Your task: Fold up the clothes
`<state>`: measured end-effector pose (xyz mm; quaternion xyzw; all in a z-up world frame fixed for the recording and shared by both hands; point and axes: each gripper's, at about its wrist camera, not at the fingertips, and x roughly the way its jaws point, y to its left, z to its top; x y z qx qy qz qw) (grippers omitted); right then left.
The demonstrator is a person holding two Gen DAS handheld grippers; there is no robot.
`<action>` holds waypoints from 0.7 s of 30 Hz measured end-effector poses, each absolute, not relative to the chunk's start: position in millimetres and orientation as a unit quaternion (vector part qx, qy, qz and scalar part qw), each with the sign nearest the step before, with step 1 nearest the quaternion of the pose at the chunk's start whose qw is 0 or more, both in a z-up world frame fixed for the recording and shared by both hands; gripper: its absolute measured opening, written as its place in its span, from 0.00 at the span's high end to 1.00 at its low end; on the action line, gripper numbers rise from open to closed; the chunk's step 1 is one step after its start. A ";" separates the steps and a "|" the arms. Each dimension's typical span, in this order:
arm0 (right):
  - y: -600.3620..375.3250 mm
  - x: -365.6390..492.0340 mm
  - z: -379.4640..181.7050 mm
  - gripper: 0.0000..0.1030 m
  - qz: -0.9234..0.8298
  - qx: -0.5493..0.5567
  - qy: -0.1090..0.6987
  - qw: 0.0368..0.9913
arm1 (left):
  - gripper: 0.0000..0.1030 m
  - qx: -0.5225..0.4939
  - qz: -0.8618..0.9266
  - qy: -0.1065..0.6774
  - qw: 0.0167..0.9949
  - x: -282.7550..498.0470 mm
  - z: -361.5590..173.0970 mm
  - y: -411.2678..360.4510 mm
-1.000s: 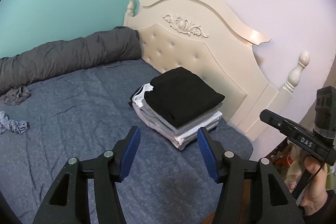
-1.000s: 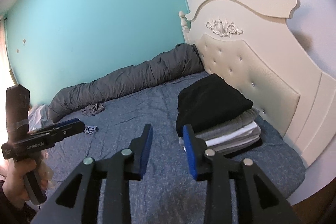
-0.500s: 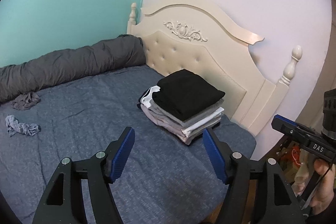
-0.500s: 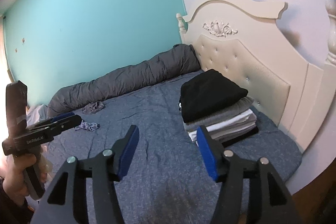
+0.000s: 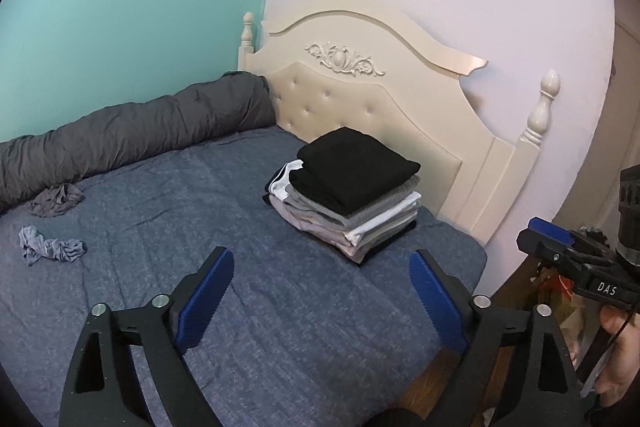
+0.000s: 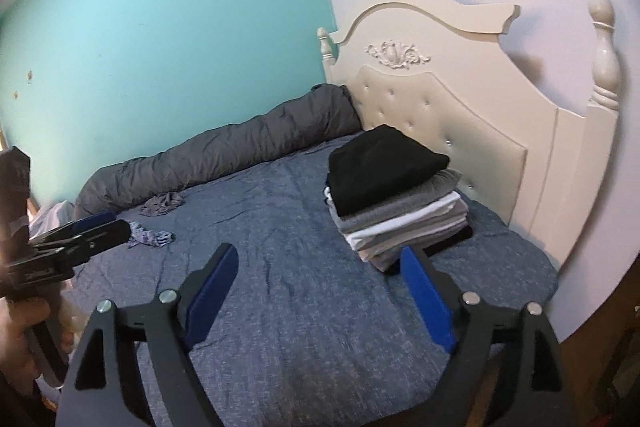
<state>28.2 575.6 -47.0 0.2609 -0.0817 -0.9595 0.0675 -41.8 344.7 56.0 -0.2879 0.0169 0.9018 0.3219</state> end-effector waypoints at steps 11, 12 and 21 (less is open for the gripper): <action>571.4 47.9 -47.5 0.06 -0.965 0.247 -0.080 0.038 | 0.00 -0.286 0.900 0.017 0.328 -26.1 52.3 342.6; 571.0 49.7 -47.5 0.05 -0.965 0.245 -0.080 0.036 | 0.00 -0.286 0.900 0.018 0.328 -25.3 51.8 342.7; 566.0 60.7 -50.3 0.03 -0.966 0.247 -0.074 0.030 | 0.00 -0.279 0.905 0.015 0.320 -18.4 50.8 334.8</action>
